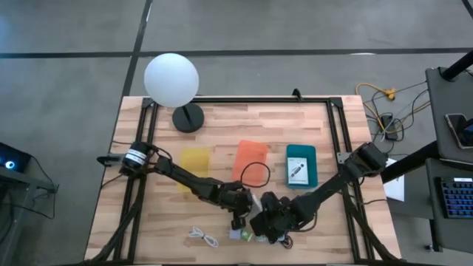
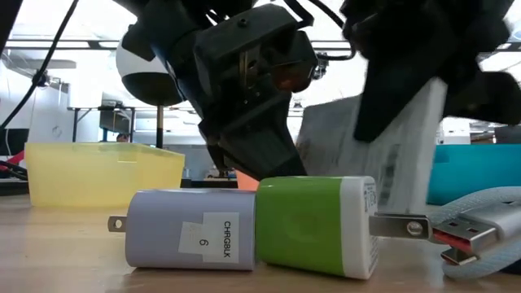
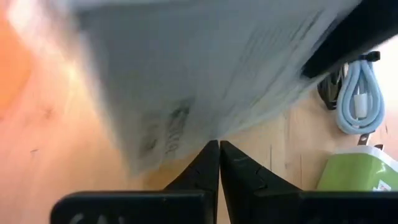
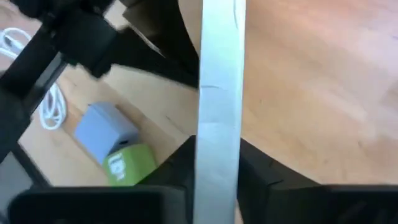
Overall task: Pick and place items into bin
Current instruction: Put the card reader box into the blue bin
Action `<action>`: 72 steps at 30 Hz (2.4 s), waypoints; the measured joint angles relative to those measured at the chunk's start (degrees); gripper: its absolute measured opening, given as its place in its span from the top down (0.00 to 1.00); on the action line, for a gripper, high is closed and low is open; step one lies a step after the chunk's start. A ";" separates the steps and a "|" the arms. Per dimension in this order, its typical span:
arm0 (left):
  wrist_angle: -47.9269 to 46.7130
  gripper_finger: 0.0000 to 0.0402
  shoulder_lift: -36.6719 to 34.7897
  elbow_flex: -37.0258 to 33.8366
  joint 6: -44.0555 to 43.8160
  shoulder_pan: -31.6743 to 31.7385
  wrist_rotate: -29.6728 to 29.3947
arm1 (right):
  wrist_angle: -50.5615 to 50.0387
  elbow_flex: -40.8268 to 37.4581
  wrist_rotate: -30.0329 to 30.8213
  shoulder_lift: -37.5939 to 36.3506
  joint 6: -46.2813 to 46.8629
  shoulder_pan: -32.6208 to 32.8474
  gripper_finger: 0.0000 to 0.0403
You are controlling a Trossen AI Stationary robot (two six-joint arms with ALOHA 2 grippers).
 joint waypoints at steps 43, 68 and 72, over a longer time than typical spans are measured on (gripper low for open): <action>-8.36 1.00 -14.88 -1.33 -2.49 -0.64 -15.31 | -16.70 -36.87 7.06 -44.70 26.68 -8.68 0.91; -7.57 1.00 -14.88 -1.36 -0.88 2.68 -9.25 | -2.78 -41.07 3.63 -43.93 22.48 -12.53 0.88; -7.17 1.00 -14.88 -1.36 -0.88 3.00 -9.04 | -2.92 -41.07 3.70 -43.93 22.41 -12.53 0.87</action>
